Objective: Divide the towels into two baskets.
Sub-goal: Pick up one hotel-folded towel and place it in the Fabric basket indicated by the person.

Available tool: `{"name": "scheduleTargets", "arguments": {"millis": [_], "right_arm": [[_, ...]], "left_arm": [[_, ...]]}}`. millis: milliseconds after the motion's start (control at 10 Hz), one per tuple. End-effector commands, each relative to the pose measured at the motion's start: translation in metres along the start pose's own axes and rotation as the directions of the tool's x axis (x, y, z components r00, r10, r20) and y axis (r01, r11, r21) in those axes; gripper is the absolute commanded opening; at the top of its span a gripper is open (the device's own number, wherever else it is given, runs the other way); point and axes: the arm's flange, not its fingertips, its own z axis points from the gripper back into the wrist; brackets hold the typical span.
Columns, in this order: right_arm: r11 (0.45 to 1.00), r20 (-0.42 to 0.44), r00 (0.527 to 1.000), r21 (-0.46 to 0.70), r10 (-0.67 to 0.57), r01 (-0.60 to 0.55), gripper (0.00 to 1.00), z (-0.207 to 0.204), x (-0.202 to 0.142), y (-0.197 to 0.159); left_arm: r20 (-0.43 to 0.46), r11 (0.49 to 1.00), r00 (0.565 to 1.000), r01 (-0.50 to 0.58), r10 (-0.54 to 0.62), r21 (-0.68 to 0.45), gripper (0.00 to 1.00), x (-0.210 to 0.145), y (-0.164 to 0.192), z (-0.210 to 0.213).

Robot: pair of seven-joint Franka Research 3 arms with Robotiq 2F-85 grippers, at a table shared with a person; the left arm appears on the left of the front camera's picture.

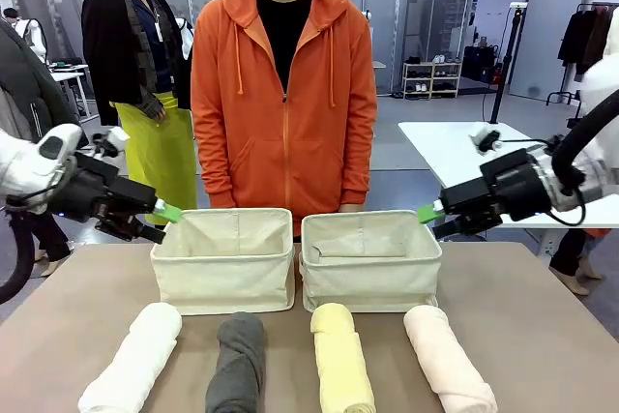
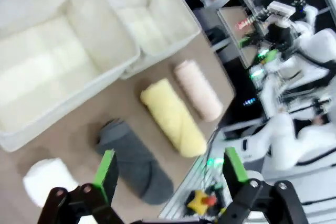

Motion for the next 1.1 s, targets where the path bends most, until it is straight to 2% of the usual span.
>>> {"name": "scheduleTargets", "arguments": {"millis": [0, 200, 300, 400, 500, 700, 800, 900, 1000], "right_arm": [[0.998, 0.073, 0.995, 0.018, -0.068, 0.067, 1.0, 0.024, -0.001, -0.029], [0.987, 0.253, 0.956, -0.019, -0.149, 0.159, 1.0, 0.1, -0.023, -0.05], [0.977, 0.372, 0.91, -0.036, -0.184, 0.212, 1.0, 0.148, -0.044, -0.058], [0.966, 0.481, 0.853, -0.04, -0.204, 0.254, 1.0, 0.187, -0.066, -0.06], [0.959, 0.572, 0.796, -0.053, -0.2, 0.279, 1.0, 0.225, -0.09, -0.059], [0.935, 0.718, 0.661, -0.041, -0.216, 0.351, 1.0, 0.288, -0.134, -0.057], [0.929, 0.762, 0.613, -0.042, -0.209, 0.368, 1.0, 0.308, -0.149, -0.054], [0.928, 0.778, 0.594, -0.037, -0.205, 0.37, 1.0, 0.314, -0.152, -0.052], [0.927, 0.726, 0.658, -0.074, -0.202, 0.367, 1.0, 0.311, -0.145, -0.06]], "left_arm": [[0.139, 0.995, 0.988, -0.058, 0.068, -0.078, 1.0, -0.014, 0.021, 0.022], [0.329, 0.993, 0.937, -0.114, 0.122, -0.042, 1.0, -0.038, 0.034, 0.086], [0.427, 0.99, 0.894, -0.141, 0.138, -0.023, 1.0, -0.058, 0.041, 0.123], [0.503, 0.986, 0.852, -0.17, 0.147, 0.0, 1.0, -0.076, 0.046, 0.155], [0.604, 0.98, 0.782, -0.198, 0.154, 0.006, 1.0, -0.093, 0.049, 0.188], [0.712, 0.969, 0.686, -0.244, 0.146, 0.037, 1.0, -0.128, 0.045, 0.242], [0.739, 0.963, 0.658, -0.264, 0.145, 0.047, 1.0, -0.142, 0.045, 0.257], [0.744, 0.959, 0.655, -0.274, 0.134, 0.069, 1.0, -0.145, 0.04, 0.263], [0.728, 0.963, 0.673, -0.261, 0.128, 0.073, 1.0, -0.142, 0.04, 0.261]]}}
